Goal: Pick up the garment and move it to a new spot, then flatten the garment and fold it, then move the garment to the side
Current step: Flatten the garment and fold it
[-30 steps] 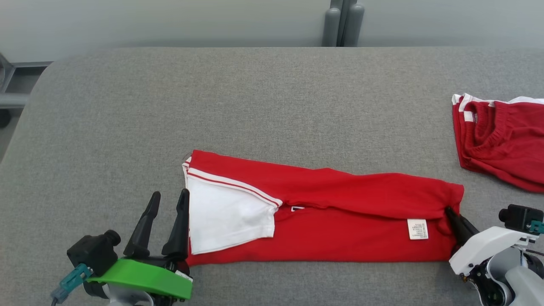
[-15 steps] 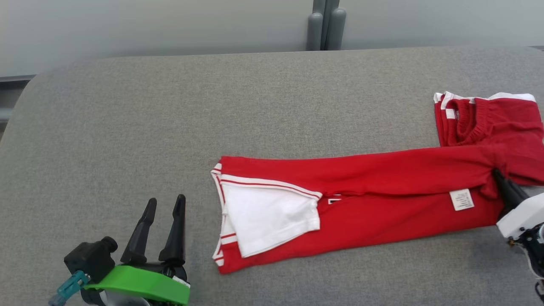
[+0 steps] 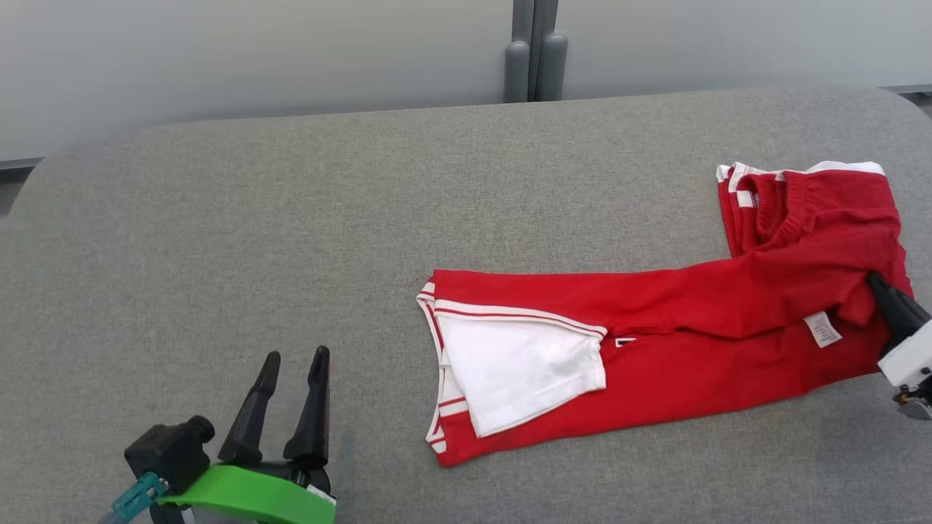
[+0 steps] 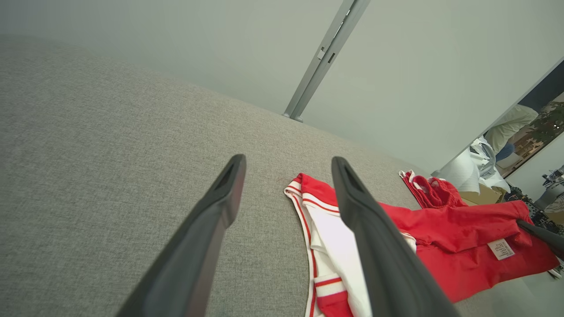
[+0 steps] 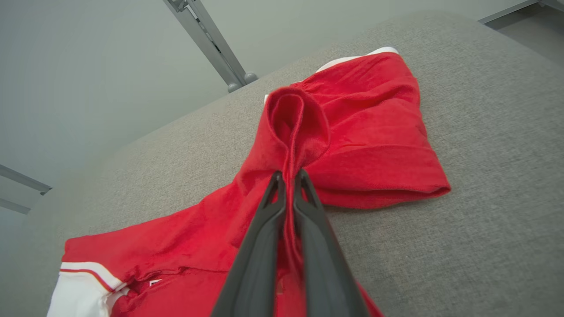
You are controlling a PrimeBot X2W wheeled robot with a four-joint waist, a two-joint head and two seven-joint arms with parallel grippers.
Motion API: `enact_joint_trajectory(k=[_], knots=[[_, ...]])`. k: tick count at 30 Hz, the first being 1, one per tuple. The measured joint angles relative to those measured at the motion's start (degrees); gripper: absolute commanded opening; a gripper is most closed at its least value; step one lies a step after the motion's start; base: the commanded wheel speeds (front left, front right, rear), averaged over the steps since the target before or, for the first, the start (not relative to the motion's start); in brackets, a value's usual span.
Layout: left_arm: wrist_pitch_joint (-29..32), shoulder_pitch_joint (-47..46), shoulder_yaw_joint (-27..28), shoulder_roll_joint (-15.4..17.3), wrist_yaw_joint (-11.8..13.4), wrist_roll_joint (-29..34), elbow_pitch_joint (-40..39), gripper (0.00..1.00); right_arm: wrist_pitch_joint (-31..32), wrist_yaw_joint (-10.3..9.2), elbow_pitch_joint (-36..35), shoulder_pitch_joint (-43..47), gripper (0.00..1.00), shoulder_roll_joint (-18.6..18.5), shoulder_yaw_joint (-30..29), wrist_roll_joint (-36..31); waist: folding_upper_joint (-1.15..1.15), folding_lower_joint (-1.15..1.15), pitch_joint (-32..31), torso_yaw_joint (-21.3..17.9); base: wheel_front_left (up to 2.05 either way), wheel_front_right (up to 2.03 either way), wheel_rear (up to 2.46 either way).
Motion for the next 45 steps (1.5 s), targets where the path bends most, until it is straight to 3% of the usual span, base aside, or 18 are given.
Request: enact_joint_trajectory(k=[14, 28, 35, 45], knots=[[-0.15, 0.36, -1.46, -0.38, -0.51, 0.44, 0.71, 1.00, 11.48, 0.00, -15.93, 0.12, 0.00, 5.41, 7.20, 13.00, 0.00, 0.00, -2.22, 0.93, 0.00, 0.00, 0.00], [-0.15, 0.37, -1.75, -1.40, -0.56, 0.46, 1.27, 1.00, 18.36, -0.01, -18.70, 1.03, 0.00, 9.07, 14.05, 13.82, 0.00, 0.00, -3.88, 5.15, 0.00, 0.00, 0.00], [-0.15, 0.37, -1.90, -1.69, -0.56, 0.60, 1.20, 1.00, 19.78, -2.85, -15.94, 0.69, 0.00, 12.77, 16.37, 12.78, 0.00, 0.00, -4.23, 9.57, 0.00, 0.00, 0.00], [-0.15, 0.37, -2.26, -2.23, -0.96, 0.59, 1.02, 1.00, 19.82, -7.24, -10.49, -3.51, 0.00, 14.55, 17.02, 9.46, 0.00, 0.00, -3.31, 15.35, 0.00, 0.00, 0.00]])
